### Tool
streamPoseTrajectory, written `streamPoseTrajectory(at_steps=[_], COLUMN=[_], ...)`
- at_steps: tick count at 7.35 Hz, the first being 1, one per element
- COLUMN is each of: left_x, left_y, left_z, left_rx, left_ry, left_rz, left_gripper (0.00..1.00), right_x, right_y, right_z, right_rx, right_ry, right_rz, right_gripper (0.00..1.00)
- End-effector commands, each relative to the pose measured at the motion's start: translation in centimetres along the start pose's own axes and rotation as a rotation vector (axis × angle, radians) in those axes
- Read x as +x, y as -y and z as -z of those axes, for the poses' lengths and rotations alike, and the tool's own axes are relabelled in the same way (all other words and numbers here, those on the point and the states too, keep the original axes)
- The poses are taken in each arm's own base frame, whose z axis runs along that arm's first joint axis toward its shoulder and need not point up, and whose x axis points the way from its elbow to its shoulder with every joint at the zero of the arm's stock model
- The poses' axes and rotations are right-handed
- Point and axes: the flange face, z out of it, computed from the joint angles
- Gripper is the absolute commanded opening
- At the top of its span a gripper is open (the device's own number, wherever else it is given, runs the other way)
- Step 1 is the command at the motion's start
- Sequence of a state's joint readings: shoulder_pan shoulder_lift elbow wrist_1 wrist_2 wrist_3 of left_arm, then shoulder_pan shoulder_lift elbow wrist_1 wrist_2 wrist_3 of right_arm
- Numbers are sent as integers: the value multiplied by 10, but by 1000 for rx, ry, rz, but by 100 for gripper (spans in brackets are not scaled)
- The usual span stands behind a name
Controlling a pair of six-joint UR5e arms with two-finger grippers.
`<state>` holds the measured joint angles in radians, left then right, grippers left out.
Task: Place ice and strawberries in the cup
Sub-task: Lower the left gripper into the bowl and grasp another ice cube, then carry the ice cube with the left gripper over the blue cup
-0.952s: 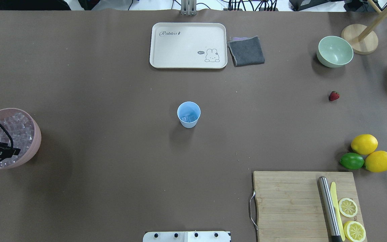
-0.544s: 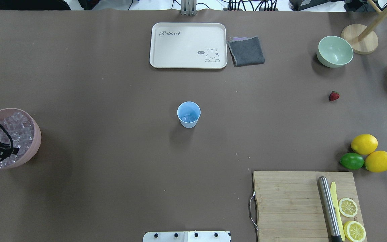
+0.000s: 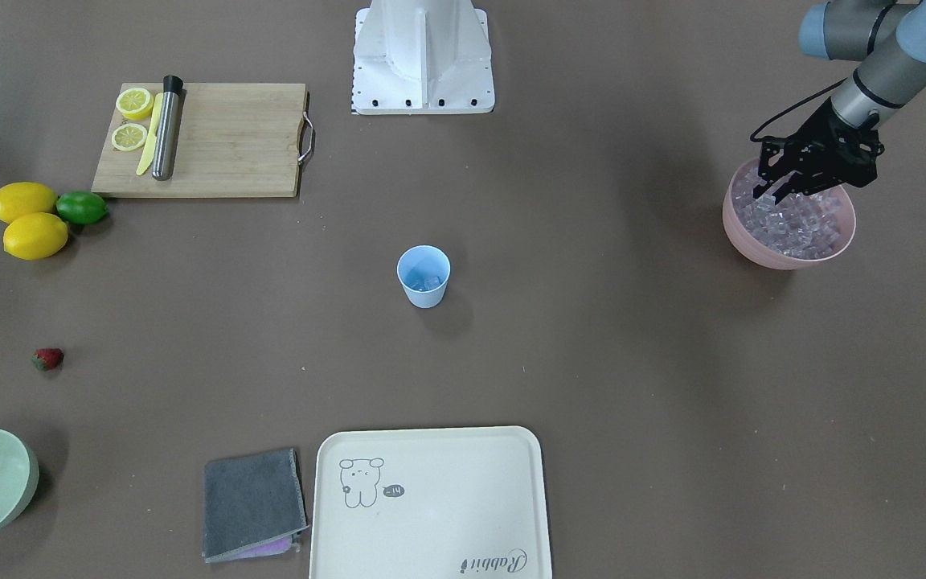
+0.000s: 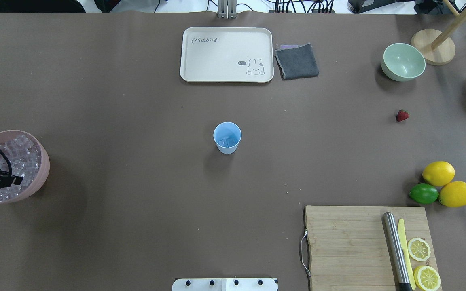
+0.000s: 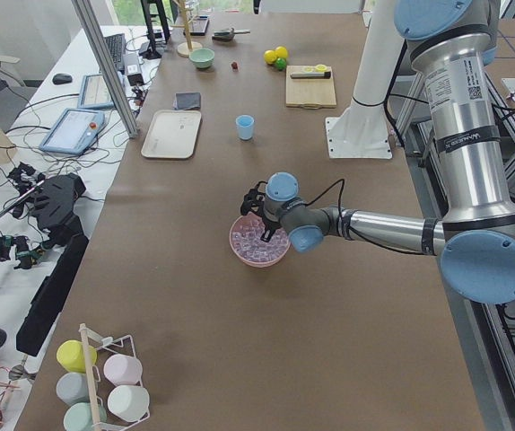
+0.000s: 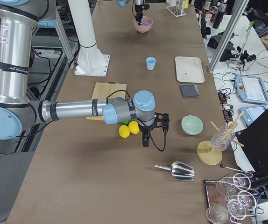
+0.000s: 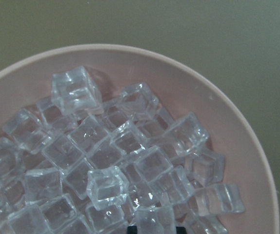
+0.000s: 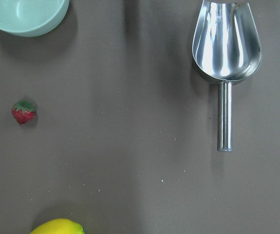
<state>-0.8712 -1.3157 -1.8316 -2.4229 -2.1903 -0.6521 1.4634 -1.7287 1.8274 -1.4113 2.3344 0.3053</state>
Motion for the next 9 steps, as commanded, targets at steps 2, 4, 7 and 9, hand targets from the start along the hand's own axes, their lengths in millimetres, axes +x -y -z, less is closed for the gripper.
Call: streamPoseTrajectory(at_steps=[2,4,7,9], left_x=[8,60,168,235], left_y=[56,127,181,212], left_z=[35,39,30,10], left_rx=[68,127,113,131], left_ry=[-97,-182,-334,-378], left_rz=[10,100,221,280], left_gripper=[0,0,0,0], right_x=[0,-1,3,4], right_y=[1,1,-5,-6], right_z=[0,1,-1,-2], right_rx=[1,10,18,16], right_ry=[-1,2,6,1], right_rz=[1,10,16,13], right_gripper=[100,100,100,100])
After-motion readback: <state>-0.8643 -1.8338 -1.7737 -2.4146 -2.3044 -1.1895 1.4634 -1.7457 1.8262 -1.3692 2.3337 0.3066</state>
